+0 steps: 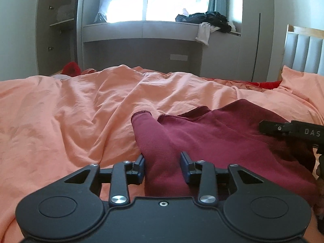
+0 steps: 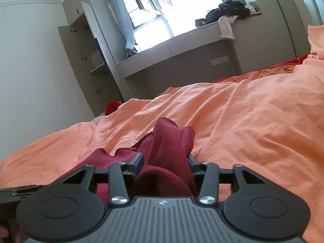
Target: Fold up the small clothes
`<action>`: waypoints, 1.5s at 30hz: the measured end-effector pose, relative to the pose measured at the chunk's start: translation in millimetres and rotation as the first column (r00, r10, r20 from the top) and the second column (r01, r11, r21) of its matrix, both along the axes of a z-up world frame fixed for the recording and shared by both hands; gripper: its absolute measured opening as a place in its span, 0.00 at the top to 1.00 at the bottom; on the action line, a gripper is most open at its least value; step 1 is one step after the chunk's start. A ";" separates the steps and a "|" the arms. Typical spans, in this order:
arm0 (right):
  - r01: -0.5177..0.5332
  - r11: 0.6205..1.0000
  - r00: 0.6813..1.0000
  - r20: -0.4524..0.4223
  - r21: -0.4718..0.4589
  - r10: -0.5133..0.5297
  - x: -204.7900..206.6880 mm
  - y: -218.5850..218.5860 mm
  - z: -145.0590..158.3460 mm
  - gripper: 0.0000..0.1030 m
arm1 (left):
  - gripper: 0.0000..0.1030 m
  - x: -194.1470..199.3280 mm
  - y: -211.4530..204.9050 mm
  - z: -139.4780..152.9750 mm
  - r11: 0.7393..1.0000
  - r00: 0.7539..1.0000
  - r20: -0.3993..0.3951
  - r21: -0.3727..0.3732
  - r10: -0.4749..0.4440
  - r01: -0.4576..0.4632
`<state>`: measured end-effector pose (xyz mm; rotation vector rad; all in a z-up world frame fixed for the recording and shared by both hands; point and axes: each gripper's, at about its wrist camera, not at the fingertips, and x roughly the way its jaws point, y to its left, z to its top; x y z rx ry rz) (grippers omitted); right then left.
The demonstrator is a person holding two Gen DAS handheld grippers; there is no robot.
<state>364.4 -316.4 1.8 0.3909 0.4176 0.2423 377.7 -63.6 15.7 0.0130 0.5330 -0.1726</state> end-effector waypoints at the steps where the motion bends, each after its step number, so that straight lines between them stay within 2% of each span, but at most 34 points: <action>1: 0.004 1.000 1.000 -0.002 0.000 -0.004 -0.6 -1.0 0.3 0.41 | 0.53 -0.9 -0.1 0.3 1.000 1.000 0.001 0.003 0.005 -0.005; 2: 0.008 1.000 1.000 -0.003 0.000 -0.008 -1.1 -1.6 0.3 0.35 | 0.44 -1.9 -0.2 1.0 1.000 1.000 0.003 0.004 0.012 -0.012; 3: 0.011 1.000 1.000 -0.004 -0.001 -0.011 -1.7 -2.1 0.5 0.32 | 0.39 -3.3 0.1 2.0 1.000 1.000 0.006 0.003 0.021 -0.021; 5: 0.014 1.000 1.000 -0.004 -0.004 -0.014 -4.2 -2.8 1.0 0.17 | 0.27 -5.0 0.7 5.1 0.999 0.999 0.005 -0.010 0.037 -0.037; 7: 0.015 1.000 1.000 -0.006 -0.014 -0.015 -8.0 -3.0 2.7 0.08 | 0.24 -6.9 3.3 6.7 0.999 0.999 -0.010 -0.033 0.041 -0.042; 10: -0.008 0.998 1.000 -0.003 -0.060 0.008 -17.8 -2.6 7.3 0.00 | 0.20 -11.0 5.0 7.8 0.998 0.999 -0.021 -0.038 0.047 -0.048; 15: -0.069 0.984 0.997 0.026 -0.166 0.074 -44.8 -2.5 16.6 0.00 | 0.15 -18.8 8.2 9.4 0.997 0.997 -0.039 -0.049 0.065 -0.067; 21: -0.189 0.957 0.977 0.054 -0.221 0.205 -81.8 1.2 24.0 0.00 | 0.07 -38.3 14.1 13.0 0.994 0.997 -0.041 -0.090 0.061 -0.064; 25: -0.270 0.902 0.950 0.059 -0.335 0.306 -107.9 18.3 22.1 0.00 | 0.05 -52.2 11.3 13.1 0.996 0.999 -0.032 -0.079 0.032 -0.034; 27: -0.279 0.869 0.943 0.054 -0.408 0.328 -117.1 29.1 18.4 0.00 | 0.05 -58.4 9.1 12.5 0.997 0.999 -0.024 -0.069 0.026 -0.027; 29: -0.236 0.844 0.953 0.053 -0.482 0.297 -121.3 39.6 13.3 0.00 | 0.05 -62.1 7.4 12.3 0.998 1.000 -0.016 -0.066 0.024 -0.025; 31: -0.185 0.840 0.970 0.044 -0.510 0.241 -119.6 44.1 8.3 0.00 | 0.05 -64.3 6.6 12.6 0.997 1.000 -0.015 -0.068 0.023 -0.024; 34: -0.111 0.870 0.989 0.029 -0.480 0.142 -110.0 39.8 4.1 0.00 | 0.05 -67.0 8.8 13.3 0.996 1.000 -0.018 -0.083 0.020 -0.021; 37: -0.087 0.900 0.994 0.025 -0.428 0.108 -106.3 32.2 4.6 0.00 | 0.04 -71.0 12.0 14.5 0.995 1.000 -0.019 -0.103 0.015 -0.017; 43: -0.029 0.872 0.995 0.074 -0.488 0.074 -123.7 37.1 7.0 0.00 | 0.02 -83.9 11.2 21.7 0.995 1.000 0.005 -0.095 -0.003 0.004; 45: 0.000 0.875 0.995 0.087 -0.483 0.047 -128.7 35.0 9.3 0.00 | 0.02 -90.2 10.8 25.0 0.996 1.000 0.019 -0.093 -0.011 0.012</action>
